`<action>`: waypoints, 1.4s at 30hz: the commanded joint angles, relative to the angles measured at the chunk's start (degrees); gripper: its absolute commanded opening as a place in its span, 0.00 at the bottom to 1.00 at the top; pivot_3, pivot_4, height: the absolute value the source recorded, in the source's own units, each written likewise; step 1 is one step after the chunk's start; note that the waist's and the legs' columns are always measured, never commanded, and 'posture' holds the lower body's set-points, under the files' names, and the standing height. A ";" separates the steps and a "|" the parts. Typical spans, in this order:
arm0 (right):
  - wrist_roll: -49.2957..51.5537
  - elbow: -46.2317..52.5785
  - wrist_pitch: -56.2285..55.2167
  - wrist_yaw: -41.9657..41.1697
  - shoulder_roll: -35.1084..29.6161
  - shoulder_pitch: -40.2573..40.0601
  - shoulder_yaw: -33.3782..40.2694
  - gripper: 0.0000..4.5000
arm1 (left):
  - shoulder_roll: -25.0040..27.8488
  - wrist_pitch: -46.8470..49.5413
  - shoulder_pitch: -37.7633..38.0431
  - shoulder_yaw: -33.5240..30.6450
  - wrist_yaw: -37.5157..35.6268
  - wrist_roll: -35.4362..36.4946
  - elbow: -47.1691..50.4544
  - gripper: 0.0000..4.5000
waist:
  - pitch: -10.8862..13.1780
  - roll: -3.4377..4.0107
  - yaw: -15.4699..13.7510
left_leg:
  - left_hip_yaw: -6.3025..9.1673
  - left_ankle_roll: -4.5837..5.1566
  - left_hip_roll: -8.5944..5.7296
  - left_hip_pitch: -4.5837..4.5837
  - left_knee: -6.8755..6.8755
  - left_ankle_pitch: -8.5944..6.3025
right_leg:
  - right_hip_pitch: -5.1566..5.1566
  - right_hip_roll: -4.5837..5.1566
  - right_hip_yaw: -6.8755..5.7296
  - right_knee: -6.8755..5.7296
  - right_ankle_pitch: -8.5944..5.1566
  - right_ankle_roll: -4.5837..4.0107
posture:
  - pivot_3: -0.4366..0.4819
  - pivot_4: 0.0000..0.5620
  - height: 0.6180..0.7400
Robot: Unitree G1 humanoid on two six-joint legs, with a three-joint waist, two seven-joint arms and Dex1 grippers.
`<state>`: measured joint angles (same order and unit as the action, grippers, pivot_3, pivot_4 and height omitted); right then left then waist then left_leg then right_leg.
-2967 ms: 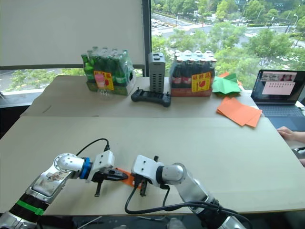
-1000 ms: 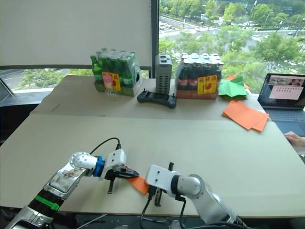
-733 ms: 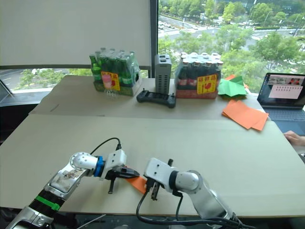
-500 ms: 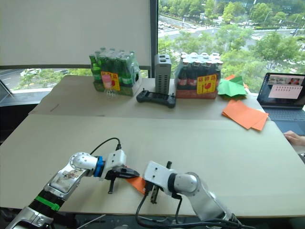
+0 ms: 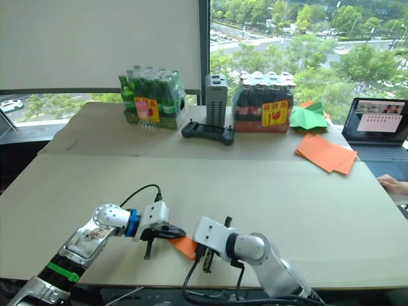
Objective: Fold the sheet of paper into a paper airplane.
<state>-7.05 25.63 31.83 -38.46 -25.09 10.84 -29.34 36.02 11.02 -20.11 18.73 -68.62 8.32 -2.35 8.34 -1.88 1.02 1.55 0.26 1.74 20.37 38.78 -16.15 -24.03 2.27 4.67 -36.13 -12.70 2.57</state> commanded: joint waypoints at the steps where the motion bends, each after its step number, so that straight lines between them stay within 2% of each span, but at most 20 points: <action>1: 1.85 2.59 -2.34 0.08 1.45 1.01 1.46 0.01 | 0.79 0.77 1.01 1.90 0.35 -3.13 -2.64 0.00 | 0.00 0.00 0.01 | 0.00 0.00 0.00 0.00 0.00 0.00 | 0.00 0.00 0.00 0.00 0.00 0.00 | 0.48 0.27 0.94; 17: -2.24 -0.57 -0.65 -2.71 -2.96 -0.42 -3.46 0.01 | 1.16 1.07 1.34 1.65 0.84 -3.07 -1.91 0.00 | 0.00 0.01 -0.04 | 0.00 0.00 0.01 0.01 -0.01 0.00 | 0.00 -0.01 0.00 0.02 -0.01 -0.01 | 0.48 0.27 0.94; 26: -6.38 -0.37 -5.41 -3.04 -6.27 -0.48 -5.49 0.01 | 1.27 1.06 1.40 1.75 0.95 -3.14 -1.85 0.00 | -0.01 0.02 -0.05 | 0.00 0.00 0.01 0.00 -0.02 0.00 | 0.01 -0.01 0.00 0.03 -0.02 -0.01 | 0.48 0.27 0.94; 42: -6.45 5.38 -4.09 -4.65 -11.92 -7.09 -3.02 0.01 | 1.28 0.92 1.24 1.86 0.84 -3.11 -1.98 0.00 | -0.03 0.00 -0.11 | 0.00 0.01 0.01 -0.01 -0.03 0.00 | 0.02 -0.01 0.00 0.06 -0.04 -0.01 | 0.48 0.27 0.94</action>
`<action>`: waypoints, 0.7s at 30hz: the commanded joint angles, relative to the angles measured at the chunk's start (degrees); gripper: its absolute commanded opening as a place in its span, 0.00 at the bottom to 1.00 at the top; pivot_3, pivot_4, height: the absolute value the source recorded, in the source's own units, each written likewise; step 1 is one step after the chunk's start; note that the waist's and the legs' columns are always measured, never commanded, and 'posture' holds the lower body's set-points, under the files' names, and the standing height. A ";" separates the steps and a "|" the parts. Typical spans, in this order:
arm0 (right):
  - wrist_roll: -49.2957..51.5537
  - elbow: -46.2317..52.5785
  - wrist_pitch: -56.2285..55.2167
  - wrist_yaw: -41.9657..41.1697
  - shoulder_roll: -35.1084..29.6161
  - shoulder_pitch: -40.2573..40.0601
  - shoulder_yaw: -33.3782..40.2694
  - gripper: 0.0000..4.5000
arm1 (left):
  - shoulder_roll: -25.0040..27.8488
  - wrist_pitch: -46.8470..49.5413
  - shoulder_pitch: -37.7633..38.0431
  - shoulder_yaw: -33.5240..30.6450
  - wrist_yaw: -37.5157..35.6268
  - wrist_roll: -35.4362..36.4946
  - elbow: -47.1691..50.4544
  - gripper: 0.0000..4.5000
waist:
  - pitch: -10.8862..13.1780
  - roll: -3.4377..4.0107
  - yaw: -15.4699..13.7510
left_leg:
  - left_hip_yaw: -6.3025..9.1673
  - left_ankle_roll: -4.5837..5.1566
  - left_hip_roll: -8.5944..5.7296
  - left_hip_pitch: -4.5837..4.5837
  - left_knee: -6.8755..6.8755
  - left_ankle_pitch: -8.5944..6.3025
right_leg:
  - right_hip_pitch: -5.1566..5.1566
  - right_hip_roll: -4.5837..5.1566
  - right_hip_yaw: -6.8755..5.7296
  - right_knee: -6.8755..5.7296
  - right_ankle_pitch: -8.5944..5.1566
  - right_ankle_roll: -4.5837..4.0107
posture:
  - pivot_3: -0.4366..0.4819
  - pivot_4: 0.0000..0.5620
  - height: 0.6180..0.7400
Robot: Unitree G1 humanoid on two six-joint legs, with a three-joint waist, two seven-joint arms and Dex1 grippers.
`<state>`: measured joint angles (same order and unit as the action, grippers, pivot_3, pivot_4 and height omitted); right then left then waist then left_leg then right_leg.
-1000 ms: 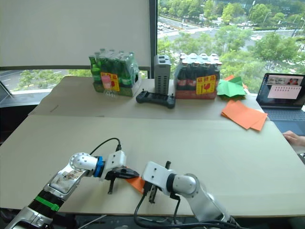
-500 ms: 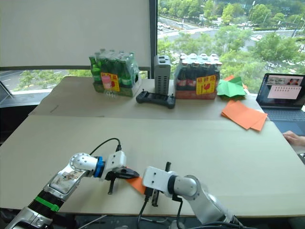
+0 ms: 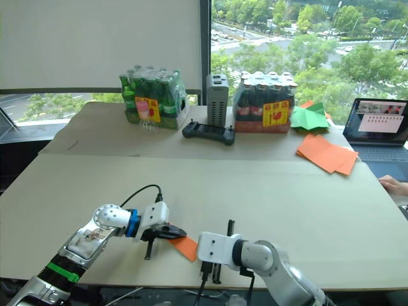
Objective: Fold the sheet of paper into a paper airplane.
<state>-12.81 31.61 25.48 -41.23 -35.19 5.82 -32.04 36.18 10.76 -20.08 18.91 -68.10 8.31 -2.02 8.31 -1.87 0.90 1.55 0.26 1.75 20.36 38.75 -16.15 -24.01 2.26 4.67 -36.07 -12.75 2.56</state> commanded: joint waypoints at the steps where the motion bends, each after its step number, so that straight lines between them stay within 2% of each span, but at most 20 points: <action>1: -0.68 -0.11 2.46 -1.94 -2.11 -2.33 -0.09 0.01 | 1.16 1.16 1.24 1.68 0.29 -3.10 -2.28 0.00 | 0.00 0.00 0.03 | 0.00 0.00 0.00 -0.01 0.00 0.00 | 0.00 0.00 0.00 0.00 0.00 0.00 | 0.48 0.27 0.94; 4: 0.74 2.23 3.65 -1.49 -1.26 -1.64 2.57 0.01 | 1.22 1.20 1.26 1.66 0.26 -3.02 -2.21 0.00 | 0.00 0.00 0.05 | 0.00 0.00 0.00 -0.04 0.00 0.00 | 0.02 0.00 0.00 -0.01 -0.01 -0.01 | 0.48 0.27 0.94; 7: 6.02 5.05 4.83 -0.42 3.26 0.46 7.34 0.01 | 1.26 1.13 1.20 1.65 0.17 -3.00 -2.21 0.00 | 0.02 -0.03 0.06 | 0.00 0.00 0.01 -0.02 0.00 0.00 | 0.00 0.00 0.00 -0.01 -0.01 0.00 | 0.48 0.27 0.94; 12: 11.42 7.31 5.79 0.42 9.19 3.51 10.97 0.01 | 1.10 1.35 0.70 1.70 0.06 -2.87 -2.05 0.00 | 0.04 0.00 0.12 | 0.02 0.00 0.04 0.02 0.00 0.00 | -0.04 -0.04 -0.01 -0.03 0.00 0.00 | 0.48 0.27 0.94; 21: 8.61 0.78 5.08 0.57 9.00 3.56 2.78 0.01 | 0.83 1.96 -0.03 1.91 -0.36 -2.39 -1.27 0.00 | 0.05 0.01 0.14 | 0.01 0.00 0.05 0.04 -0.03 0.00 | -0.08 -0.05 -0.01 -0.03 -0.01 -0.03 | 0.48 0.27 0.94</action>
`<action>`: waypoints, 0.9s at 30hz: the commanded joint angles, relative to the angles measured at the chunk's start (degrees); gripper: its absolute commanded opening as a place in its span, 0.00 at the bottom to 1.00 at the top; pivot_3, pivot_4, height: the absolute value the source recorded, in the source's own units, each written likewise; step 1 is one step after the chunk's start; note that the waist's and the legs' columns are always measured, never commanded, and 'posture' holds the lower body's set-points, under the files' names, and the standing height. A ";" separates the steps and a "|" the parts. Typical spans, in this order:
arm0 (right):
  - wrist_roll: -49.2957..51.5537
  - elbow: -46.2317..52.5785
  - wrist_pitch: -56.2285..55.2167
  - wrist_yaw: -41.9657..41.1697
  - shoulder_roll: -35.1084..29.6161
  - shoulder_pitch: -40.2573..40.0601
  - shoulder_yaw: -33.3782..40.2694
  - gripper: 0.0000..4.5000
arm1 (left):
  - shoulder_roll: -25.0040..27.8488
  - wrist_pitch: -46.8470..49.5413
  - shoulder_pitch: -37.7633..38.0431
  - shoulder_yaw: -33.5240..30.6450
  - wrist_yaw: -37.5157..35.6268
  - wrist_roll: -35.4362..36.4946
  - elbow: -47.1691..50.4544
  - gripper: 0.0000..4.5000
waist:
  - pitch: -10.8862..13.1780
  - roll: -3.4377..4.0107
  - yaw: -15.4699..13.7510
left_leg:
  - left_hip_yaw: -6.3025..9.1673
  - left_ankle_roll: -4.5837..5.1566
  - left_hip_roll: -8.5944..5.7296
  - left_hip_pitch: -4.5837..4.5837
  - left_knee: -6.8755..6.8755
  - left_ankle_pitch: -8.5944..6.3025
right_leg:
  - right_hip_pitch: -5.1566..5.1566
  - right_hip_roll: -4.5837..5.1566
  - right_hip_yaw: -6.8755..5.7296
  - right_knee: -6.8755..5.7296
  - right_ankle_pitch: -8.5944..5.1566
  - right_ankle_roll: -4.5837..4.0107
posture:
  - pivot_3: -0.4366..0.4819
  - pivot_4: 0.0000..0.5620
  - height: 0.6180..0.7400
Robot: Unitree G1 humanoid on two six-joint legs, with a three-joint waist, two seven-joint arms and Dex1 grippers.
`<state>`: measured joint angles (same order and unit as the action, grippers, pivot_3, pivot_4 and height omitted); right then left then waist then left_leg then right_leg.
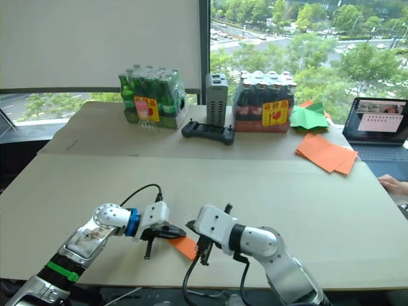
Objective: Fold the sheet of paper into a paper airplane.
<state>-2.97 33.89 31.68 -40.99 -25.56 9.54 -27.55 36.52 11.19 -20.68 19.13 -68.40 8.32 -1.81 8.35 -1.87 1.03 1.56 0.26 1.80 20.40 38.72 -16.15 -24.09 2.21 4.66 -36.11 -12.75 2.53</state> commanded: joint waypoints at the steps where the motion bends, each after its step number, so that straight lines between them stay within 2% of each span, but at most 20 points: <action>1: -1.35 -2.11 -1.20 0.31 -0.81 -0.19 -1.97 0.01 | 0.54 1.53 0.55 1.70 -0.13 -2.38 -1.50 0.00 | 0.01 0.00 -0.01 | -0.01 0.00 -0.01 0.01 0.00 0.00 | -0.02 0.00 0.00 0.00 0.00 0.00 | 0.48 0.27 0.94; 11: -2.71 -6.32 4.06 -2.21 -4.38 -0.02 -5.73 0.01 | 1.75 1.06 1.23 1.21 -0.16 -2.82 -2.54 0.00 | 0.00 0.00 0.05 | 0.00 0.00 0.00 -0.01 0.00 0.00 | 0.01 0.00 0.00 0.01 0.00 0.00 | 0.48 0.27 0.94; 16: -3.75 -6.65 4.92 -1.38 -4.44 0.34 -6.12 0.01 | 3.16 -2.30 0.72 1.32 0.54 -5.33 -6.25 0.00 | -0.02 0.00 0.14 | -0.01 0.00 0.01 -0.07 -0.01 0.00 | 0.04 0.00 0.00 0.01 0.00 0.00 | 0.48 0.27 0.94; 27: -3.63 -6.03 5.69 -0.99 -4.49 0.60 -6.16 0.01 | 5.83 -6.87 -0.21 1.21 0.83 -6.21 -12.11 0.00 | -0.17 0.18 1.32 | 0.00 0.00 0.07 -0.18 -0.02 0.00 | 0.10 -0.07 0.00 -0.06 -0.01 -0.01 | 0.48 0.27 0.94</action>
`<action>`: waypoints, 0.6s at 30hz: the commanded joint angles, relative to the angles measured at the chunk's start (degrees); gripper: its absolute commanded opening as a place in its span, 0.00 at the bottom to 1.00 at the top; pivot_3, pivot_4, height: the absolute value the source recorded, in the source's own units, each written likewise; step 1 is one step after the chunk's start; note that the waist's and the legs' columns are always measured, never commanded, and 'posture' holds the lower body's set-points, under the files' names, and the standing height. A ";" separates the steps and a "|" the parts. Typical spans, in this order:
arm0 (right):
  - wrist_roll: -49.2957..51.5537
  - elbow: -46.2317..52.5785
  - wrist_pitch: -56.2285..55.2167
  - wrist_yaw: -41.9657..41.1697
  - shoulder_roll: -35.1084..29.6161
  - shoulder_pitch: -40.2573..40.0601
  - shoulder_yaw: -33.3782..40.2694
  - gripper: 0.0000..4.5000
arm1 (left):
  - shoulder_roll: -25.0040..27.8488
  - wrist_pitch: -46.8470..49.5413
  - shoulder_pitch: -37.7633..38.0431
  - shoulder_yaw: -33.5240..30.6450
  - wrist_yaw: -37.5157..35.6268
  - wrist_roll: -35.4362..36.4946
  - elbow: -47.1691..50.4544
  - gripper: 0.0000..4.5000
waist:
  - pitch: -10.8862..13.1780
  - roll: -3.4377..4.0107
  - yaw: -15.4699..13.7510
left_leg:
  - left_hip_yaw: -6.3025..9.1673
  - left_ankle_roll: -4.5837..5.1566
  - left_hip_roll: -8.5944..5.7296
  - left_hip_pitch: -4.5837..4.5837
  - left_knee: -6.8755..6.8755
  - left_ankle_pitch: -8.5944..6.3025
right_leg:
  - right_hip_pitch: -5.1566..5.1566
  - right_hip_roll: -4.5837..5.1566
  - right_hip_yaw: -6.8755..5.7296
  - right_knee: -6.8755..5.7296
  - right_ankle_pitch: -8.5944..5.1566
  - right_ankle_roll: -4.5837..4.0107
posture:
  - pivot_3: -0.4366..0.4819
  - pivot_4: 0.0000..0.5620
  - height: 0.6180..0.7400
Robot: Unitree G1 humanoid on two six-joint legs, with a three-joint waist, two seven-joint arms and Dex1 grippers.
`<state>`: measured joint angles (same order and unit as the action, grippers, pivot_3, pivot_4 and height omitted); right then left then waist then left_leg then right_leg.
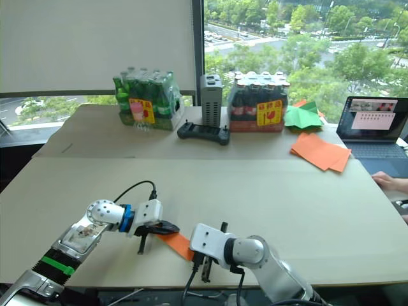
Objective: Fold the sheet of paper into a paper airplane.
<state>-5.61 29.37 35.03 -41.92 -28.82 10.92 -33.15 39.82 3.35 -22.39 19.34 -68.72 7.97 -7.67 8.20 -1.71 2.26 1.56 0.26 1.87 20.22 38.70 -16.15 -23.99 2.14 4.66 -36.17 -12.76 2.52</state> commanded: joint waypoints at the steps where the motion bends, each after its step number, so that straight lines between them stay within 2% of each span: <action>1: -0.98 -1.42 2.42 -0.02 -1.27 -0.84 -0.53 0.01 | 2.68 0.92 1.53 0.90 1.12 -5.72 -6.26 0.00 | -0.03 0.04 0.19 | 0.00 0.00 0.00 0.00 0.00 0.00 | 0.00 0.00 0.00 -0.01 0.00 0.00 | 0.48 0.27 0.94; 18: -1.26 -1.88 2.07 -0.18 -1.31 -0.37 -1.11 0.01 | 6.57 0.41 3.30 -3.27 0.87 -4.04 -7.23 0.00 | -0.06 0.10 1.37 | 0.03 0.00 0.12 -0.07 -0.24 0.00 | -0.09 -0.18 0.02 -0.05 -0.03 -0.10 | 0.48 0.27 0.94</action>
<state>-5.61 29.57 35.38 -41.96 -28.83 10.95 -33.35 44.79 1.56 -21.30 14.71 -68.07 7.91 -11.47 8.13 -1.60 3.63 1.59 0.26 2.00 20.15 38.44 -16.15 -24.08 1.96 4.69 -36.21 -12.79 2.40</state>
